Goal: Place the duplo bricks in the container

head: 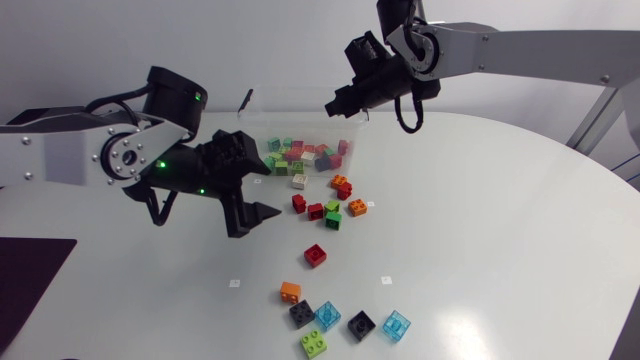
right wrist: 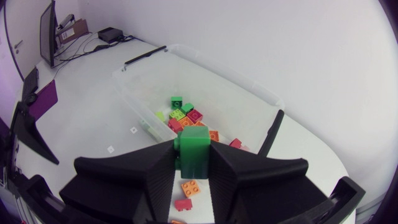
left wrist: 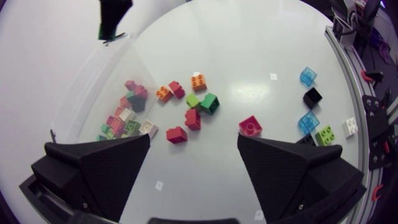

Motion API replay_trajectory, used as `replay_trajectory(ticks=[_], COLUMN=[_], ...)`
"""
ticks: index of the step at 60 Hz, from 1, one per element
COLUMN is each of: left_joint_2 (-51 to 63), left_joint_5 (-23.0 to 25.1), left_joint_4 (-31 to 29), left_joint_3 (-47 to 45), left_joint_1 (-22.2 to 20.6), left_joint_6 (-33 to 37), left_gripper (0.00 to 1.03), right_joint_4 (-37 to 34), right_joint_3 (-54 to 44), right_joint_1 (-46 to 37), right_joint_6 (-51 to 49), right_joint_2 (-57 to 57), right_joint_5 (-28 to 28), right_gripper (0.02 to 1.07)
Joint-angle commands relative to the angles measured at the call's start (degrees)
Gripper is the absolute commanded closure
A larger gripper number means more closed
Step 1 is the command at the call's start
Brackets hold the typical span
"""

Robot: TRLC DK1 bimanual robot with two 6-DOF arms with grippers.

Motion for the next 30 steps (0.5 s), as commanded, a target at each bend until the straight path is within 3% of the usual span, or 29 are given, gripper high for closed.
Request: replay_trajectory(ticks=[1, 15, 30], left_joint_2=[-0.8, -0.5, 1.1], left_joint_5=[0.3, -0.6, -3.1], left_joint_4=[-1.9, -4.2, -4.6], left_joint_3=[-2.6, -5.1, -10.1], left_joint_1=[-1.1, -3.4, -8.7], left_joint_6=[3.9, 6.3, 8.2], left_gripper=[0.06, 0.06, 0.06], right_joint_4=[0.7, 1.0, 0.3], right_joint_3=[2.2, 8.6, 14.3], right_joint_1=[-0.3, -0.3, -0.3], right_joint_6=[1.7, 2.9, 3.2], right_joint_2=[2.6, 7.5, 12.0], right_joint_5=[0.3, 1.5, 2.4], right_gripper=[0.79, 0.79, 0.76])
